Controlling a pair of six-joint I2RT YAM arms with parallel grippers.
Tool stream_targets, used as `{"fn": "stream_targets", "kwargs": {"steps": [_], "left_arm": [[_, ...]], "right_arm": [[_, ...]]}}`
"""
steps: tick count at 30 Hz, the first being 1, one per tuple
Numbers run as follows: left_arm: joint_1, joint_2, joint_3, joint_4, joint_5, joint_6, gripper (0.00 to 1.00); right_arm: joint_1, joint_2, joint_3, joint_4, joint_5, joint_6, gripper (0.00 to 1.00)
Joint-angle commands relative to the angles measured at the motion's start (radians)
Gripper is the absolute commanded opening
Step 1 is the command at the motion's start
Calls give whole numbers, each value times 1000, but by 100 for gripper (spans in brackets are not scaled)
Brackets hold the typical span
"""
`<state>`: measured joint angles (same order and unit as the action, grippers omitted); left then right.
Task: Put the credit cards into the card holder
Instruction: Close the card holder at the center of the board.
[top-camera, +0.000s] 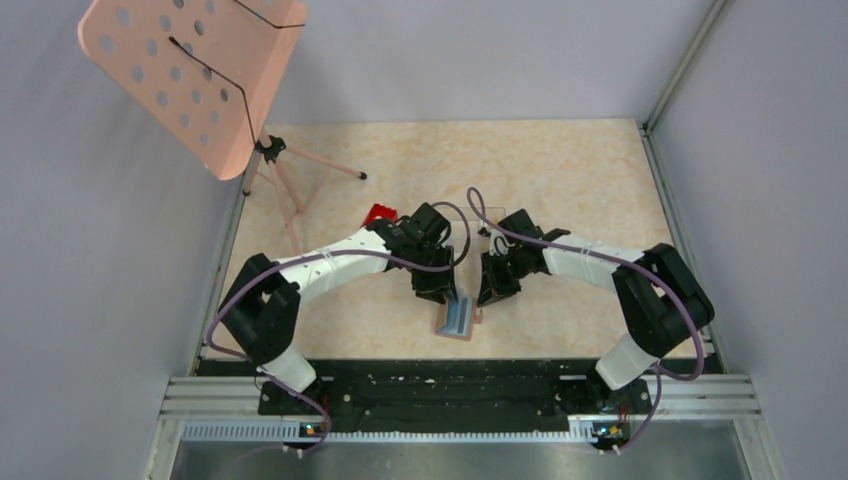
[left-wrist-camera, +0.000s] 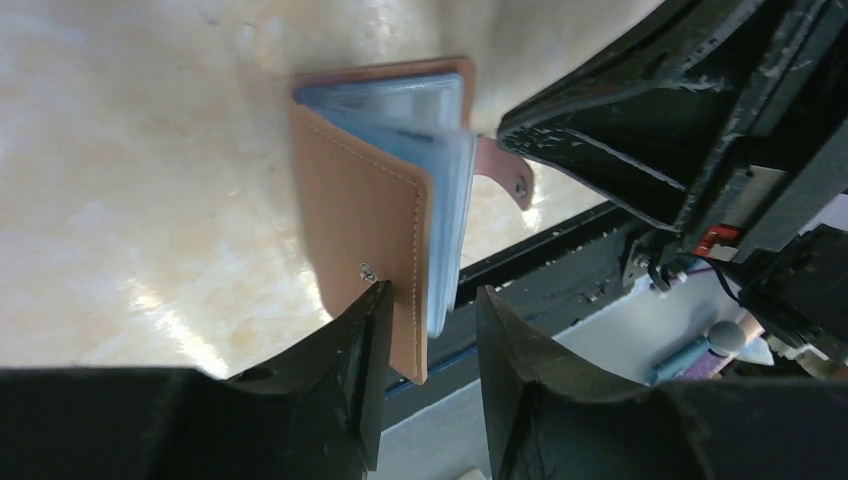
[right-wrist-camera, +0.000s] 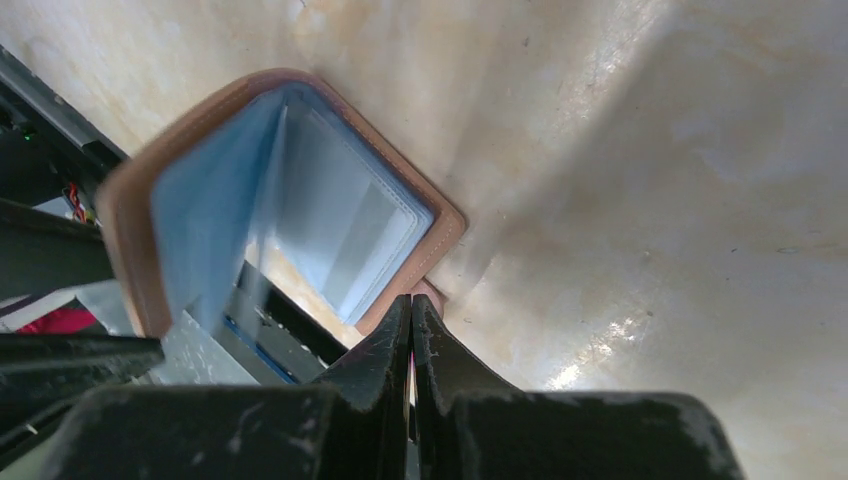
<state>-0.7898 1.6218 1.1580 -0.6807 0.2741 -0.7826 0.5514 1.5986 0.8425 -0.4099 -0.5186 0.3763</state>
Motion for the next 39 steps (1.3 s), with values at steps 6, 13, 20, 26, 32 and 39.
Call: {"fn": "stream_targets", "kwargs": {"steps": [6, 13, 20, 26, 32, 39], "left_arm": [[-36, 80, -60, 322, 226, -107, 43], [-41, 116, -129, 430, 235, -157, 39], [-42, 140, -191, 488, 218, -191, 6], [-44, 167, -184, 441, 209, -174, 0], [-47, 155, -166, 427, 221, -147, 10], [-48, 75, -148, 440, 209, -128, 33]], "right_arm": [[-4, -65, 6, -24, 49, -5, 1], [-14, -97, 29, -53, 66, -12, 1], [-16, -74, 37, -9, -12, -10, 0], [-16, -34, 18, 82, -91, 35, 0], [-16, 52, -1, 127, -85, 38, 0], [-15, 118, -21, 104, -14, 19, 0]]}}
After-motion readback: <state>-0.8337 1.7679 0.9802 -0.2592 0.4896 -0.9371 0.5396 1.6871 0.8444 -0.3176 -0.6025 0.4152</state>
